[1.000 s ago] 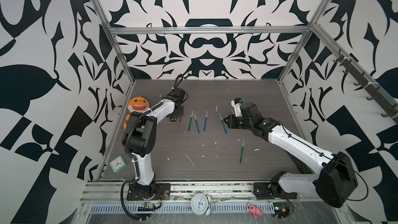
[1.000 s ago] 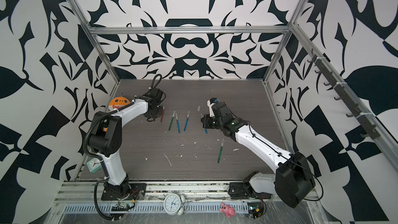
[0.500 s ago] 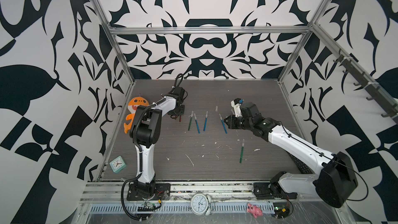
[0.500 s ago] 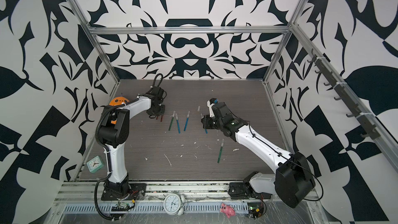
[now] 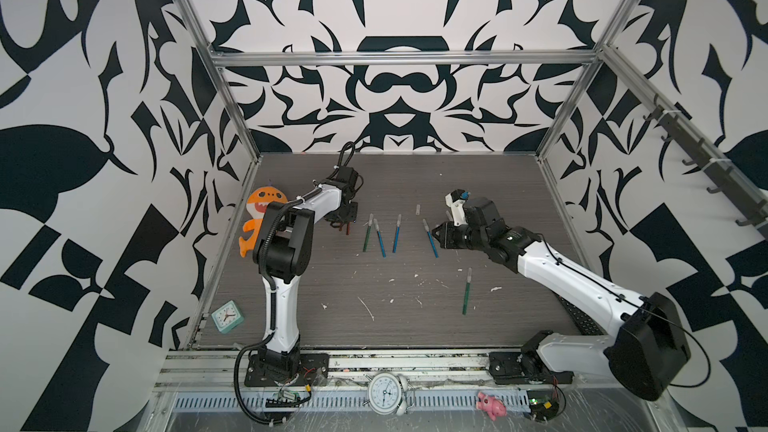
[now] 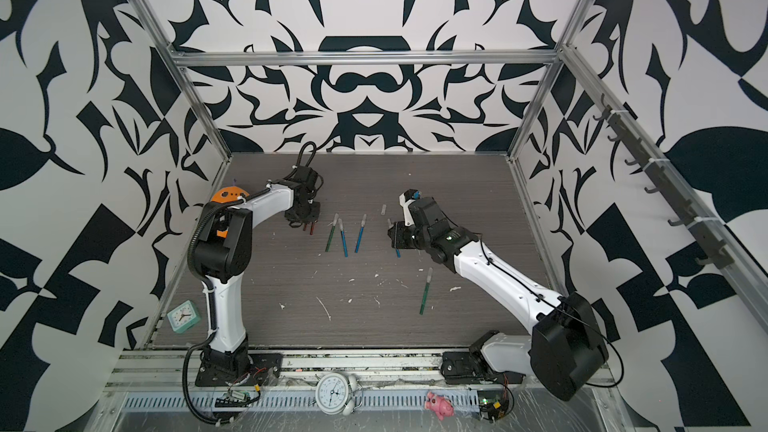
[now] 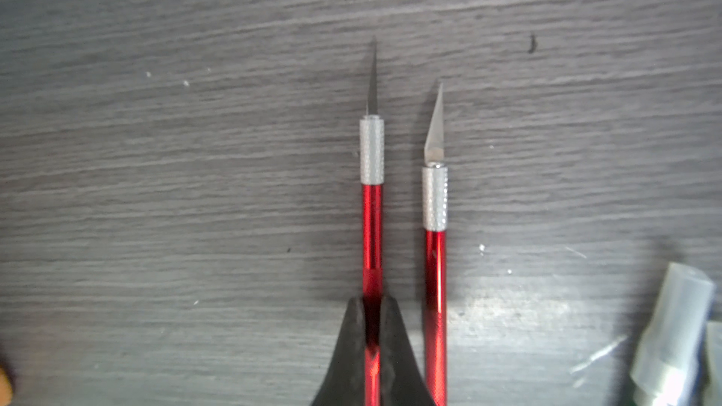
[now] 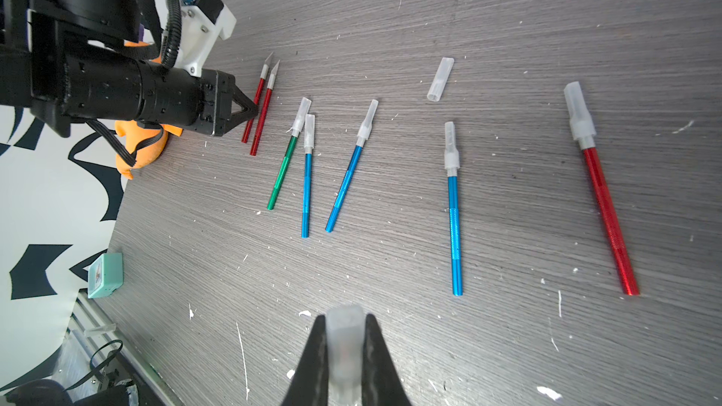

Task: Remove protective caps from carving knives
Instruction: Place the carving knife at the center of the board.

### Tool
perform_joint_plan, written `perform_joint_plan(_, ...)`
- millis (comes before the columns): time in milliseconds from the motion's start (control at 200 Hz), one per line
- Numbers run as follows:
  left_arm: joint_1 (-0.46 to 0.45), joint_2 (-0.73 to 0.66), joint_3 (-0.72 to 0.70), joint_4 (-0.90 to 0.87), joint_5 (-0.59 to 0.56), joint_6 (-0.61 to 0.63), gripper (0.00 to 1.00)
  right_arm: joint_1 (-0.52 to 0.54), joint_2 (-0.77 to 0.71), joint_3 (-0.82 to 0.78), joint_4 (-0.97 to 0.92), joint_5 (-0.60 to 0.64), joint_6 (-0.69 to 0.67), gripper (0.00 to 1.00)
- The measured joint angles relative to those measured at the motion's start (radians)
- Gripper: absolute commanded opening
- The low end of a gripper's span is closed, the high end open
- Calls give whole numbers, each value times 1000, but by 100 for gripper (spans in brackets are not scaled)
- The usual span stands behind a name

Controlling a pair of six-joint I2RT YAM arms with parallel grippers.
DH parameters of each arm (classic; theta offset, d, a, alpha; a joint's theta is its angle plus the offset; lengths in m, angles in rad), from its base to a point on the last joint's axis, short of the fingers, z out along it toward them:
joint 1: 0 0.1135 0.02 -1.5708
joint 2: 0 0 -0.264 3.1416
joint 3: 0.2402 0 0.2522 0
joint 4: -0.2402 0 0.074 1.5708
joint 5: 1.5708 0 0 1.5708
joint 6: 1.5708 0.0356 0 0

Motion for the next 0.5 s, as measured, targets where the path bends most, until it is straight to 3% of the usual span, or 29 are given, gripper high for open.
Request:
perform_joint_plan(265, 0, 0, 0, -19, -7, -34, 0, 0, 0, -2, 0, 0, 5, 0)
perform_joint_plan(500, 0, 0, 2, -26, -5, -48, 11, 0, 0, -2, 1, -5, 15, 0)
